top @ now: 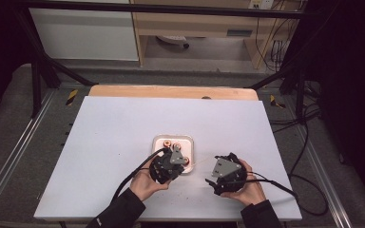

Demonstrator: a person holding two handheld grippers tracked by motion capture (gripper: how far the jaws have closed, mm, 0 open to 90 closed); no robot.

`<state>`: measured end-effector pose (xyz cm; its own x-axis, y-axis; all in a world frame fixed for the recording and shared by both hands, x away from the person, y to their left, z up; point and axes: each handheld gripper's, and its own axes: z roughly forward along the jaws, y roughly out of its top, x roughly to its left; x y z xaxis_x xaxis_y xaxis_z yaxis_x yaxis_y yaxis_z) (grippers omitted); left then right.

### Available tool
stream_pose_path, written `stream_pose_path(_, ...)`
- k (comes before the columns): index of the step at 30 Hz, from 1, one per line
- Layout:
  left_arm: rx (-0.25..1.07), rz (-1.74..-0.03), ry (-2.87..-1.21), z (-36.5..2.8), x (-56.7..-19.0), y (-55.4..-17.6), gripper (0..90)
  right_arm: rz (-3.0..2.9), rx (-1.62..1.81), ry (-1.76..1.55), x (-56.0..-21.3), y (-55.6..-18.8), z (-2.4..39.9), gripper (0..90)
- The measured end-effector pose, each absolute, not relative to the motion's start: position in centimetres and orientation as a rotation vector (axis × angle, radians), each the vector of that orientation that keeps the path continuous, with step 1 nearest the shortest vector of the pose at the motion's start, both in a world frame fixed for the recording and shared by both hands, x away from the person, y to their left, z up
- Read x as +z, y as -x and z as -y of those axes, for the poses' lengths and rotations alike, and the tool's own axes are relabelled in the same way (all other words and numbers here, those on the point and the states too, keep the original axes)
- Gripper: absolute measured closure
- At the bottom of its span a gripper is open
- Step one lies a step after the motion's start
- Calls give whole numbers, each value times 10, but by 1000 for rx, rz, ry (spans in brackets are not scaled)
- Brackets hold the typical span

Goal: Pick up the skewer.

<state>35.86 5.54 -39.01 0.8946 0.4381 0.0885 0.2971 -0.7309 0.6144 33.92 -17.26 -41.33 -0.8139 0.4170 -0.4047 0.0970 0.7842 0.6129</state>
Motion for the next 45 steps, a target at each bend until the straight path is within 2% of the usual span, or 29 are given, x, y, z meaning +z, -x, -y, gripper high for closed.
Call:
stream_pose_path(9,283,-484,-2472,-37,-390,-357,886,-2420,703,-186,-415,-340,164,350)
stream_pose_path(20,253,-461,-2493,-27,-391,-355,886,-2397,561,84,-419,-341,159,566)
stream_pose_path(24,232,-449,-2500,-26,-392,-355,886,-2394,521,173,-421,-340,157,670)
stream_pose_path(32,220,-428,-2513,-24,-392,-354,886,-2371,444,310,-425,-338,156,783)
stream_pose_path(45,214,-421,-2523,-23,-393,-355,885,-2357,366,418,-427,-335,154,887)
